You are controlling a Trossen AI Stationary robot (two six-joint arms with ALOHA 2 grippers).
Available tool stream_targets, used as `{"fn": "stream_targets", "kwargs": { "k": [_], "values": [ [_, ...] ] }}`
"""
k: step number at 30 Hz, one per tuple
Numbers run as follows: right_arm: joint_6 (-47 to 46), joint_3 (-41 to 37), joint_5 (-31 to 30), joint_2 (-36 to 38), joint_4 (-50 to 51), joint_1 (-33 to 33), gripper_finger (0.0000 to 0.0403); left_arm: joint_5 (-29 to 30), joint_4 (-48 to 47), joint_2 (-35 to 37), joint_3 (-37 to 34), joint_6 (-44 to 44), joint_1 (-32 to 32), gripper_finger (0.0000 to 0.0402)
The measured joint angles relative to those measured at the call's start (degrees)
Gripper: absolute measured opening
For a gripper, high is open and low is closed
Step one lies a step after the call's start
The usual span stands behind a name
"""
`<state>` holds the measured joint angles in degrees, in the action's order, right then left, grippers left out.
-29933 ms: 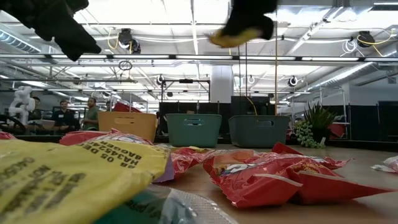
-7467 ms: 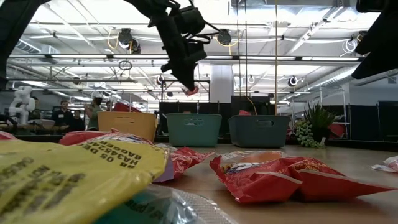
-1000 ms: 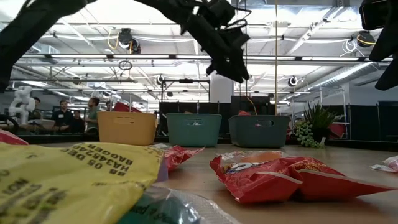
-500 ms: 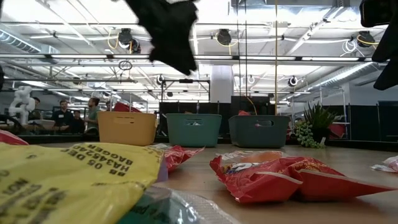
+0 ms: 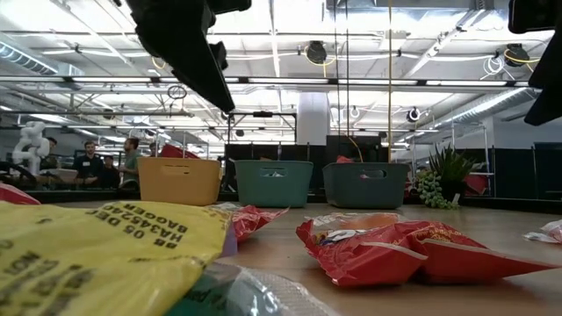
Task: Sort candy
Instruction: Put the red candy into the blue bin
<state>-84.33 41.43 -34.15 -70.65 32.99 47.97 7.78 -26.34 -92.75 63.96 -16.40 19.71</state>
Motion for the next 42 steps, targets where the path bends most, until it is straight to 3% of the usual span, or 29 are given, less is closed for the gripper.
{"fn": "stream_targets", "kwargs": {
  "k": [10, 20, 23, 27, 29, 42],
  "values": [
    [0.0, 0.0, 0.0, 0.0, -0.2, 0.0, 0.0242, -2.1, 10.3, -10.2, 0.0, 0.2, 2.6, 0.0152],
    [0.2, 0.0, 1.3, 0.0, -0.7, 0.0, 0.0242, -3.0, 11.6, -19.9, 0.9, 0.2, 4.7, 0.015],
    [0.2, 0.0, 1.3, 0.0, -0.7, 0.0, 0.0242, -3.3, 10.3, -20.9, 1.8, 0.5, 4.8, 0.012],
    [0.5, 0.0, 1.3, 0.0, -0.7, 0.0, 0.0242, -3.1, 9.8, -20.5, 1.8, 0.7, 4.6, 0.0026],
    [0.9, 0.0, 1.3, 0.0, -0.7, 0.0, 0.0242, -2.6, 9.4, -20.5, 1.9, 0.5, 4.4, 0.0011],
    [1.5, 0.0, 1.3, 0.0, -0.6, 0.0, 0.0242, -0.1, -11.7, -21.0, 14.9, 1.9, 3.7, 0.0002]
  ]
}}
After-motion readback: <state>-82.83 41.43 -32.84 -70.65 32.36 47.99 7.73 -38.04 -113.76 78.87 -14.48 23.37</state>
